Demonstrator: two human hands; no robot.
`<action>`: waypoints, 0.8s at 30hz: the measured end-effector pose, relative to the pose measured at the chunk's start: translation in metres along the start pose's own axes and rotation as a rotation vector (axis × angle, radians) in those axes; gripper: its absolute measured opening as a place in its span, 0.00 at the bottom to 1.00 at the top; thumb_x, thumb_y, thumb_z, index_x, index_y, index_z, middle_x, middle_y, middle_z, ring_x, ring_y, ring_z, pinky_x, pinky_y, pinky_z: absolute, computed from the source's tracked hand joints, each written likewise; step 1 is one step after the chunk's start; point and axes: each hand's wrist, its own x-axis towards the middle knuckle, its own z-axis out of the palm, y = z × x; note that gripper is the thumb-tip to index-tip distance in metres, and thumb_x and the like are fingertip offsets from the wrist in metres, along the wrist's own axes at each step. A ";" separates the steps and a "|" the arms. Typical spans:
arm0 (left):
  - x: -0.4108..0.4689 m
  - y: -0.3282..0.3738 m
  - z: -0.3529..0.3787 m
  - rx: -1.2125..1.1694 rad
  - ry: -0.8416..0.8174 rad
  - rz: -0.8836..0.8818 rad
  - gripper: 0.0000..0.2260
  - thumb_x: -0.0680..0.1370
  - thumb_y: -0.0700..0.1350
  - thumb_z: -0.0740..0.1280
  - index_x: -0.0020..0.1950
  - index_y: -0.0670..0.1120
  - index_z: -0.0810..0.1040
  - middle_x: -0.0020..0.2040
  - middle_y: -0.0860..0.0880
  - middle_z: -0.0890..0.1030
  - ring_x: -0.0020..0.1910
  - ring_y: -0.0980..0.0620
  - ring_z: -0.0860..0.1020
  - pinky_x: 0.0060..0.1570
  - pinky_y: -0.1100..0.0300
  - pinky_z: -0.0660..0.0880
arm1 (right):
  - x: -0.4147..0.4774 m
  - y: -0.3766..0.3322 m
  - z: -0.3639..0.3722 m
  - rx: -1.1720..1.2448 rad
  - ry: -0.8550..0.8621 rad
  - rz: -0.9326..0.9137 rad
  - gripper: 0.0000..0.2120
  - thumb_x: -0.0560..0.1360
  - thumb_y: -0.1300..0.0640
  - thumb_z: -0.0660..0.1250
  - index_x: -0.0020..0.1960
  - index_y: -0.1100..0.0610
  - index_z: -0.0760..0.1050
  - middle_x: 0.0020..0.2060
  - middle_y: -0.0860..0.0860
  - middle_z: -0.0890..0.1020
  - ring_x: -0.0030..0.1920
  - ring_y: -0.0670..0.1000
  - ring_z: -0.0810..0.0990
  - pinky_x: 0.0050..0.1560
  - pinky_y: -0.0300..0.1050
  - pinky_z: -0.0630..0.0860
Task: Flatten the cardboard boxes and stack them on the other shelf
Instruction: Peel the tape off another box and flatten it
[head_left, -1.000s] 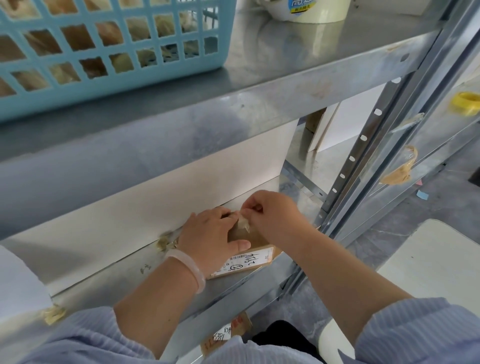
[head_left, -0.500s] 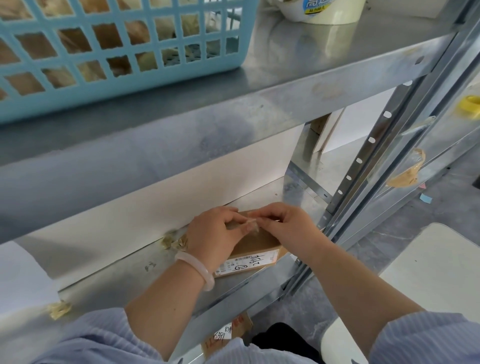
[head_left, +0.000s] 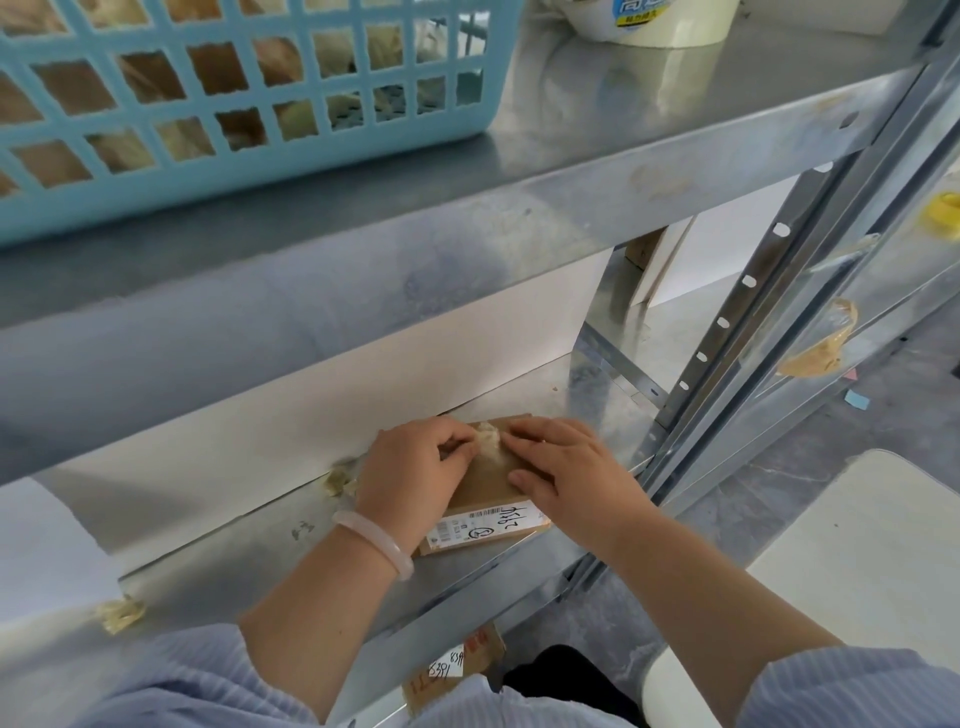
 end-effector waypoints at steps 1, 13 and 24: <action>0.001 0.000 -0.002 0.000 0.022 -0.015 0.03 0.73 0.47 0.73 0.46 0.53 0.84 0.37 0.60 0.81 0.40 0.58 0.80 0.51 0.54 0.77 | -0.001 0.001 0.001 -0.026 0.009 -0.006 0.21 0.78 0.46 0.64 0.70 0.47 0.72 0.68 0.39 0.71 0.68 0.45 0.64 0.72 0.40 0.57; -0.004 -0.003 -0.024 0.492 -0.054 0.238 0.08 0.77 0.53 0.66 0.48 0.55 0.84 0.45 0.58 0.82 0.50 0.51 0.77 0.61 0.43 0.67 | -0.001 -0.007 0.003 -0.100 0.028 -0.029 0.19 0.79 0.46 0.61 0.69 0.45 0.72 0.68 0.42 0.72 0.67 0.48 0.64 0.70 0.51 0.64; 0.000 0.011 -0.004 0.501 -0.118 -0.036 0.11 0.74 0.62 0.64 0.52 0.59 0.75 0.46 0.59 0.78 0.53 0.53 0.73 0.58 0.51 0.65 | 0.004 -0.018 0.003 -0.200 0.006 -0.084 0.22 0.79 0.48 0.58 0.72 0.49 0.69 0.71 0.44 0.69 0.73 0.47 0.62 0.74 0.45 0.52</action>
